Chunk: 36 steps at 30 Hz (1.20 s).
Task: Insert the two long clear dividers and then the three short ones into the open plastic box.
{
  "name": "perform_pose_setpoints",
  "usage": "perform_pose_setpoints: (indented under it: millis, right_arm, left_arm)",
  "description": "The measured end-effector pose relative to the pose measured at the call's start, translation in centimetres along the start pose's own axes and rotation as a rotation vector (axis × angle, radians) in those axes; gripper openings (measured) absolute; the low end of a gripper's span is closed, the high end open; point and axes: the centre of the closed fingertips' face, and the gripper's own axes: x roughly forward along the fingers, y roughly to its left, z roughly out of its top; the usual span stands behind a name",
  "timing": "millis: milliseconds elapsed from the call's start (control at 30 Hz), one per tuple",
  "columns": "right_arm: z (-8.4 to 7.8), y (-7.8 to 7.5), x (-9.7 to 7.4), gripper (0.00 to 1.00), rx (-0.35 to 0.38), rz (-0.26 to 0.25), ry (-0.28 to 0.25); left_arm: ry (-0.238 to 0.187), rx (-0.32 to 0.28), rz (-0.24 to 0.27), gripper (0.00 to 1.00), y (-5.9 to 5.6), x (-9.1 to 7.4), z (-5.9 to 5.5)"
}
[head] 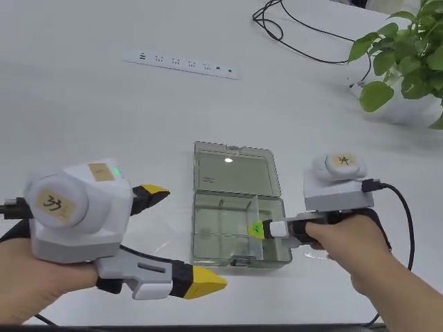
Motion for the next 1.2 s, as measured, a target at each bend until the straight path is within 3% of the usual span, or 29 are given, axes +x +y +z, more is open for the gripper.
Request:
perform_pose_setpoints:
  millis: [533, 1200]
  right_arm:
    - [0.9, 1.0, -1.8, 0.19, -0.036, 0.087, -0.091]
    - [2.2, 2.9, -5.8, 0.35, -0.226, 0.171, -0.221]
  left_arm:
    - [-0.01, -0.006, 0.067, 1.0, -0.3, -1.1, 0.0]
    - [-0.016, -0.006, 0.132, 1.0, -0.3, -2.3, 0.3]
